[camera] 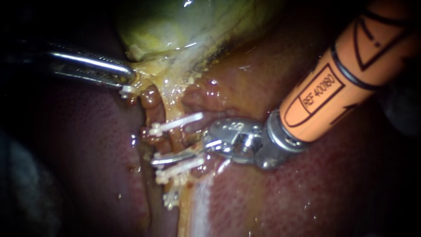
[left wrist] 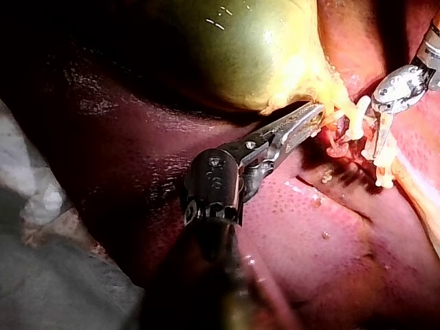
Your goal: Go to the cutting position right tube
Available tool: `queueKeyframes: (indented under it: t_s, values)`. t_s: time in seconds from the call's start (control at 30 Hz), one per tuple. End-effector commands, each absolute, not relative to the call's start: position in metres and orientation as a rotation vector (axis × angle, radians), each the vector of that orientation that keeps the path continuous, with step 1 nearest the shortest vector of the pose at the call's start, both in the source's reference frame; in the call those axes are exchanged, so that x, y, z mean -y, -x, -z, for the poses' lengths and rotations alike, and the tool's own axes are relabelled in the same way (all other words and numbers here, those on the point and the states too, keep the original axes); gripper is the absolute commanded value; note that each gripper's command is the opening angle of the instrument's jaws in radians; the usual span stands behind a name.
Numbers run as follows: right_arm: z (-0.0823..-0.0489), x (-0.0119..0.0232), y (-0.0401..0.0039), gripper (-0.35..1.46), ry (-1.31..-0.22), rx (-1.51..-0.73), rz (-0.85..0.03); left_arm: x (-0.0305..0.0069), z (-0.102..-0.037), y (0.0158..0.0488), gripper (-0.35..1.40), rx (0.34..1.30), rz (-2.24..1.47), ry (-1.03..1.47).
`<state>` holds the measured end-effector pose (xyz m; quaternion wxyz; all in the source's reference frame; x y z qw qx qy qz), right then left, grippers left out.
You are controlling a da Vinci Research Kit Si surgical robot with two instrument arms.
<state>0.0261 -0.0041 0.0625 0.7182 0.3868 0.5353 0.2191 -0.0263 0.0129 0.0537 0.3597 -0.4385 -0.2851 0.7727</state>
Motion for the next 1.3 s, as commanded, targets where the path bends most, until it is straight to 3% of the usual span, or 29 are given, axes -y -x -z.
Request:
queueKeyframes:
  t_s: [0.03,0.47,0.7,0.93,1.3]
  values:
    - [-0.0625,0.0040,-0.0264,1.28,-0.860,-1.184,-0.494,-0.0129,-0.0537,0.0263,-0.35,0.735,-1.992,1.131]
    - [-0.0622,0.0041,-0.0283,1.28,-0.896,-1.223,-0.536,-0.0128,-0.0536,0.0265,-0.35,0.730,-1.991,1.130]
    - [-0.0594,0.0053,-0.0285,1.28,-0.955,-1.249,-0.483,-0.0128,-0.0537,0.0265,-0.35,0.730,-1.991,1.130]
    - [-0.0560,0.0050,-0.0287,1.28,-0.979,-1.296,-0.487,-0.0128,-0.0537,0.0265,-0.35,0.730,-1.991,1.130]
    - [-0.0557,0.0047,-0.0286,1.28,-0.981,-1.298,-0.489,-0.0128,-0.0539,0.0264,-0.35,0.733,-1.992,1.131]
